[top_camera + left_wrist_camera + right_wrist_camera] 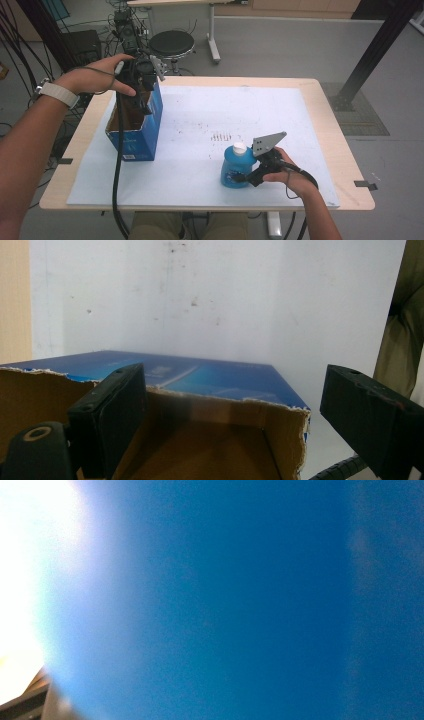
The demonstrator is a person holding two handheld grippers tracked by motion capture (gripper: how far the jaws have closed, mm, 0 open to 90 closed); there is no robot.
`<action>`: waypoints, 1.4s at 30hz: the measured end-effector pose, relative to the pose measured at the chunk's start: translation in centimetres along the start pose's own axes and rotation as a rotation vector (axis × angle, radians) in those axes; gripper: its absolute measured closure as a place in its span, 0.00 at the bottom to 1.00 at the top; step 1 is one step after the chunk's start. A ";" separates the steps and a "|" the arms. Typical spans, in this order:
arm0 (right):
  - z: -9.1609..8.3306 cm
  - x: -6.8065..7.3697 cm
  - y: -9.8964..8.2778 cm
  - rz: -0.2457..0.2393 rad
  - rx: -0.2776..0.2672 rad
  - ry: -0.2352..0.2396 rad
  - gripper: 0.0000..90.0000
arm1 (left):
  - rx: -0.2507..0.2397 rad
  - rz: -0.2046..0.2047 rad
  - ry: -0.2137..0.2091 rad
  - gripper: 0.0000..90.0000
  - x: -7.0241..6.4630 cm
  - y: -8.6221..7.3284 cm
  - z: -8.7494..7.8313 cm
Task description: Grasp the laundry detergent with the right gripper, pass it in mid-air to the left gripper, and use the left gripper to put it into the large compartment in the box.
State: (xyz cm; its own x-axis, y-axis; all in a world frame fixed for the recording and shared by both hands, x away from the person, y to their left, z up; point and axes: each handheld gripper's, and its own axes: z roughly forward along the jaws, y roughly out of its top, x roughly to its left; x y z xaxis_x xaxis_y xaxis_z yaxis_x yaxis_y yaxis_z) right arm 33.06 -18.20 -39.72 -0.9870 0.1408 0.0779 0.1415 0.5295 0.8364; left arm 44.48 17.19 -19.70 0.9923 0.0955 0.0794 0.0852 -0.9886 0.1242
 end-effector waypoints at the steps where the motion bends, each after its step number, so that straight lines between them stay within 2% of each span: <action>1: 0.0 0.0 0.0 0.000 0.000 0.000 0.28 | 0.000 0.000 0.000 0.13 0.0 0.0 0.0; 42: 0.4 -0.2 -0.9 -0.002 -0.080 0.020 0.37 | -0.002 -0.003 -0.005 0.14 0.0 -0.1 0.3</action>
State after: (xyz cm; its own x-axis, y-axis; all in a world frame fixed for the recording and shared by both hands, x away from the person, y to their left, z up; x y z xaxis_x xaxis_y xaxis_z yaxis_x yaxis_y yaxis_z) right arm 33.18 -18.37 -40.70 -0.9887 0.1230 0.0862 0.1339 0.4612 0.8771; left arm 44.51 17.25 -19.97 0.9924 0.0983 0.0737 0.0884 -0.9880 0.1264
